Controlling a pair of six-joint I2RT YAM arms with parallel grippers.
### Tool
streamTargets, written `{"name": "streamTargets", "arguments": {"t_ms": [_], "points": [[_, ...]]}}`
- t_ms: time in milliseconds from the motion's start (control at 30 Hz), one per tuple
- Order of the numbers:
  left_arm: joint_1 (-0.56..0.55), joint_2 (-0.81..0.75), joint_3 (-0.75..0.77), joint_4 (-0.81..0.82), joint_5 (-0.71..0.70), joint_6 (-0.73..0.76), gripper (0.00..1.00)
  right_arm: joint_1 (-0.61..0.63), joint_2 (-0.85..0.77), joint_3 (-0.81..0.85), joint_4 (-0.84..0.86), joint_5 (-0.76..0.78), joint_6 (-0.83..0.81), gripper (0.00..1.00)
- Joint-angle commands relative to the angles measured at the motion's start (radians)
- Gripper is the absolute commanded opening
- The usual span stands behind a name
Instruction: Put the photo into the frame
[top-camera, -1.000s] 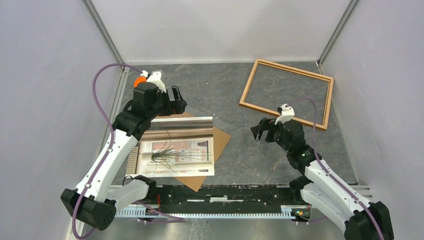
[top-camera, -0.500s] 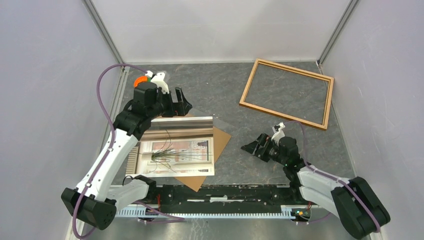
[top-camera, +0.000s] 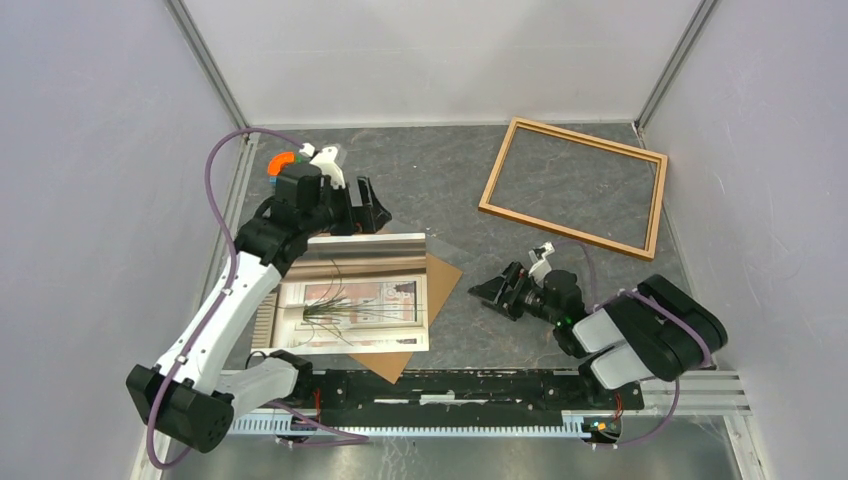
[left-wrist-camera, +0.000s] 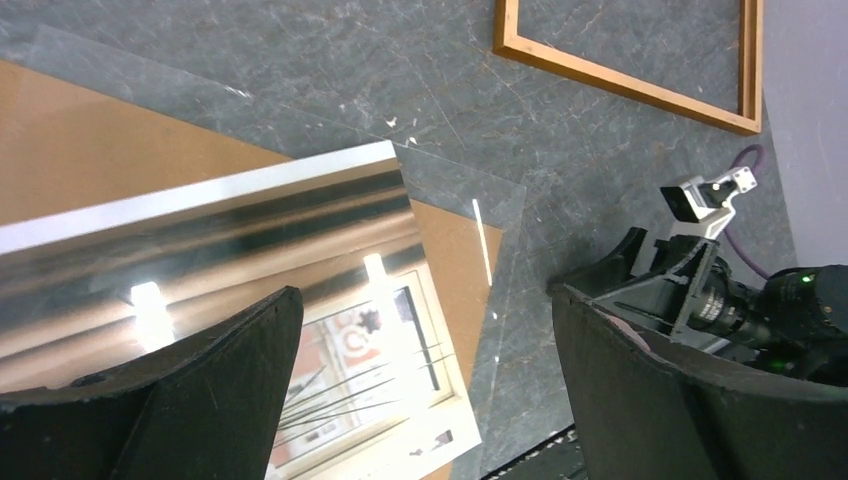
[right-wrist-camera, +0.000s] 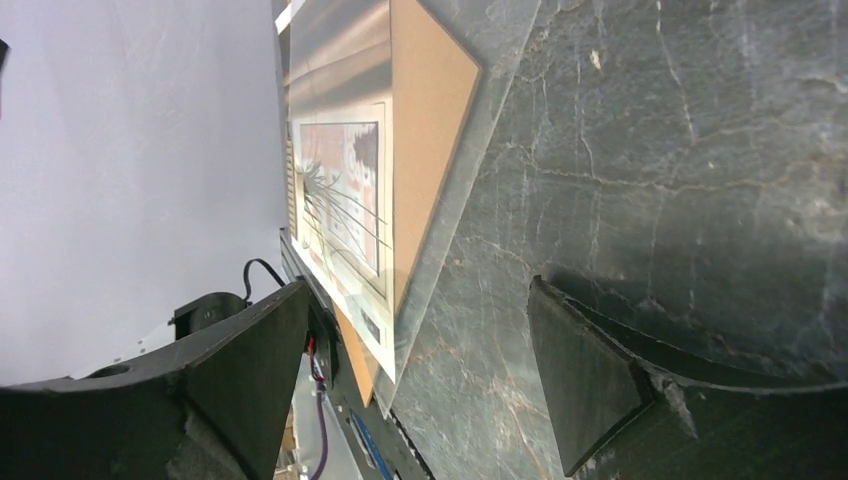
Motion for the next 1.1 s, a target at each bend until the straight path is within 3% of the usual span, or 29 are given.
{"name": "streamTargets", "arguments": {"t_ms": [0, 133, 367, 700, 833, 1067], "points": [[-0.049, 0.041, -0.055, 0.045, 0.003, -0.17, 1.0, 0.0, 0.071, 0.038, 0.147, 0.001, 0.008, 0.86], [-0.145, 0.056, -0.225, 0.169, -0.061, -0.278, 1.0, -0.062, 0.1, 0.111, 0.065, -0.018, -0.066, 0.86], [-0.158, 0.042, -0.445, 0.298, -0.089, -0.417, 1.0, -0.179, 0.208, 0.284, -0.044, -0.124, -0.201, 0.86], [-0.205, 0.06, -0.554, 0.357, -0.158, -0.485, 1.0, -0.186, 0.346, 0.415, -0.151, -0.161, -0.301, 0.86], [-0.21, 0.091, -0.583, 0.394, -0.162, -0.498, 1.0, -0.185, 0.361, 0.41, -0.136, -0.189, -0.291, 0.86], [-0.228, 0.151, -0.624, 0.453, -0.166, -0.517, 1.0, -0.182, 0.369, 0.363, 0.052, -0.242, -0.153, 0.86]]}}
